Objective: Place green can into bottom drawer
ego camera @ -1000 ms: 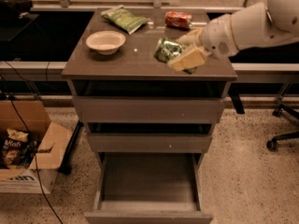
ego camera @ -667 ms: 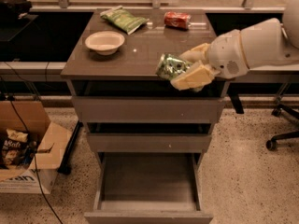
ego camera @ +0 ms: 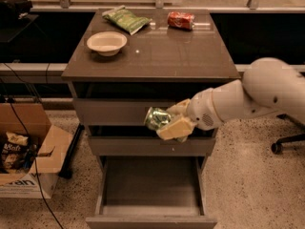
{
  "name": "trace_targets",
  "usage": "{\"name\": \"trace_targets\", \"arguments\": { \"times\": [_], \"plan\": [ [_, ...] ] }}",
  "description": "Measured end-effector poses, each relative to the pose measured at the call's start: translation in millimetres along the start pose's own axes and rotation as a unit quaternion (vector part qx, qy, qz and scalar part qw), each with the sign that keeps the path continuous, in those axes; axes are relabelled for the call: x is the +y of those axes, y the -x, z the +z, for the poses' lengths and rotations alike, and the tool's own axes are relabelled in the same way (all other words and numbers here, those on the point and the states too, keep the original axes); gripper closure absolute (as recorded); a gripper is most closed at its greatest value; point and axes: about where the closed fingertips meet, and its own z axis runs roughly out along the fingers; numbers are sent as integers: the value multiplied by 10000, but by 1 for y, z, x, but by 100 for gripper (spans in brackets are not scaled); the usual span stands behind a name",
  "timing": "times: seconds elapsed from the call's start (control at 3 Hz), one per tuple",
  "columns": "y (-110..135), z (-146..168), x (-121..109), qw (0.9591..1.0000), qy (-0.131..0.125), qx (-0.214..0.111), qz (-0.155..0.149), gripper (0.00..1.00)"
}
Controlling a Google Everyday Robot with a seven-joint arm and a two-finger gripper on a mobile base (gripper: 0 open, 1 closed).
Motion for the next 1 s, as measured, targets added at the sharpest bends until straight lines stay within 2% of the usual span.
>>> {"name": "trace_targets", "arguments": {
  "times": [0.67,1.0],
  "plan": [
    [-7,9,1,9999,68,105,42,100],
    [-50,49,-2,9987,240,155,412,100]
  ]
}}
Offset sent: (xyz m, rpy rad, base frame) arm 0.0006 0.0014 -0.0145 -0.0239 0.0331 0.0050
